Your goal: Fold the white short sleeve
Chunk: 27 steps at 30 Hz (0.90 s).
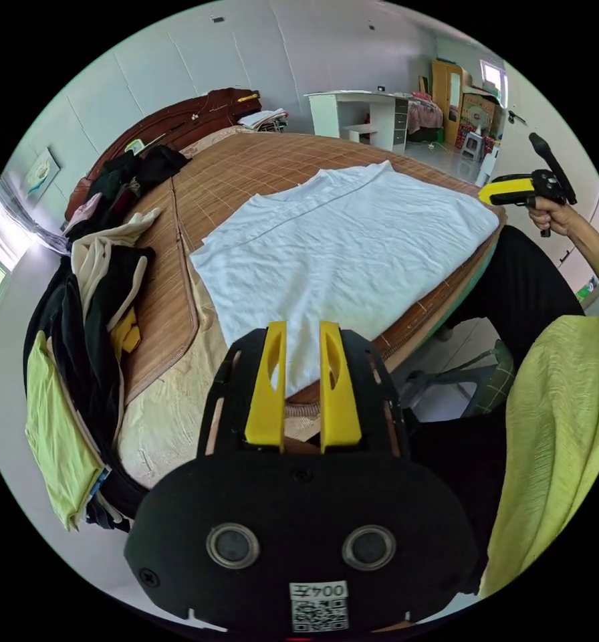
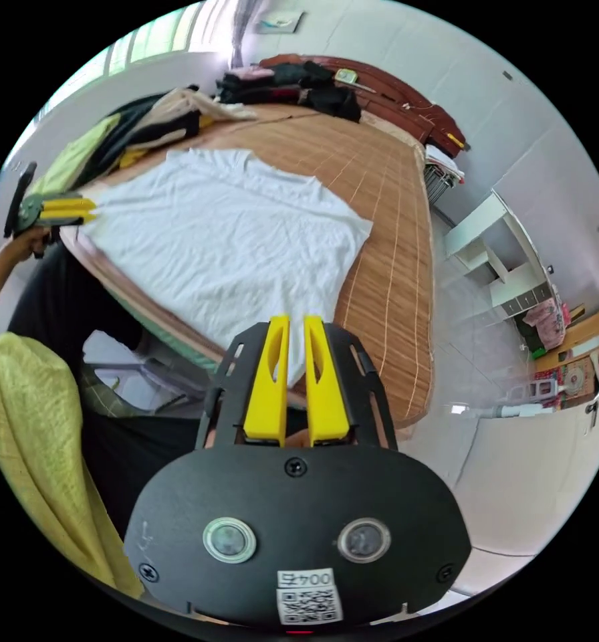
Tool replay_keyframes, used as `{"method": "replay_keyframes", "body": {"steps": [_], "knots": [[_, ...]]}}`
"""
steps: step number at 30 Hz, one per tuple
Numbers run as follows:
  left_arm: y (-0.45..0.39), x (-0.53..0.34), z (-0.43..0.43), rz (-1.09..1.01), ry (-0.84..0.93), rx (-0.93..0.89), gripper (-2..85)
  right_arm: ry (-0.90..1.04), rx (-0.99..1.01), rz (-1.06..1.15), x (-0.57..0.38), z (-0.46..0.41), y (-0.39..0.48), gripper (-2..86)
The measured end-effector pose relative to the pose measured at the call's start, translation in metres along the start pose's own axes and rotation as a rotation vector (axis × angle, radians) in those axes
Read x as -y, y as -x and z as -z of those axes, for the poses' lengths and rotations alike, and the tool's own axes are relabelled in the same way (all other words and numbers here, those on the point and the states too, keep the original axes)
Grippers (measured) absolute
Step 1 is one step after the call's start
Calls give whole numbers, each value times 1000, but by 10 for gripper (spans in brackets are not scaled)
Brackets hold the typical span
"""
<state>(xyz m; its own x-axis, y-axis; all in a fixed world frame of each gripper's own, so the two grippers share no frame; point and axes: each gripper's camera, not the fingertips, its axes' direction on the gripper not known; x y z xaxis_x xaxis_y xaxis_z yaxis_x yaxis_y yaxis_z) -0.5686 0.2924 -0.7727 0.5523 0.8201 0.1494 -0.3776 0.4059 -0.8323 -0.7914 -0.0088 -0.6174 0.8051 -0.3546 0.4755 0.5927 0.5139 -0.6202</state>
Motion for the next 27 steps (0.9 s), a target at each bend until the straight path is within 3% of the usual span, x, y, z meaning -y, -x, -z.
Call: {"method": "replay_keyframes", "body": {"steps": [7, 14, 22, 27], "knots": [[113, 69, -42, 14, 16, -6, 66, -132, 187, -63, 74, -25, -106, 20], [153, 152, -131, -110, 152, -113, 42, 29, 527, -29, 176, -125, -168, -4], [183, 223, -193, -261, 266, -112, 45, 210, 630, 14, 259, -211, -229, -6], [234, 259, -196, -122, 201, 14, 43, 86, 606, -211, 282, -230, -295, -7]]}}
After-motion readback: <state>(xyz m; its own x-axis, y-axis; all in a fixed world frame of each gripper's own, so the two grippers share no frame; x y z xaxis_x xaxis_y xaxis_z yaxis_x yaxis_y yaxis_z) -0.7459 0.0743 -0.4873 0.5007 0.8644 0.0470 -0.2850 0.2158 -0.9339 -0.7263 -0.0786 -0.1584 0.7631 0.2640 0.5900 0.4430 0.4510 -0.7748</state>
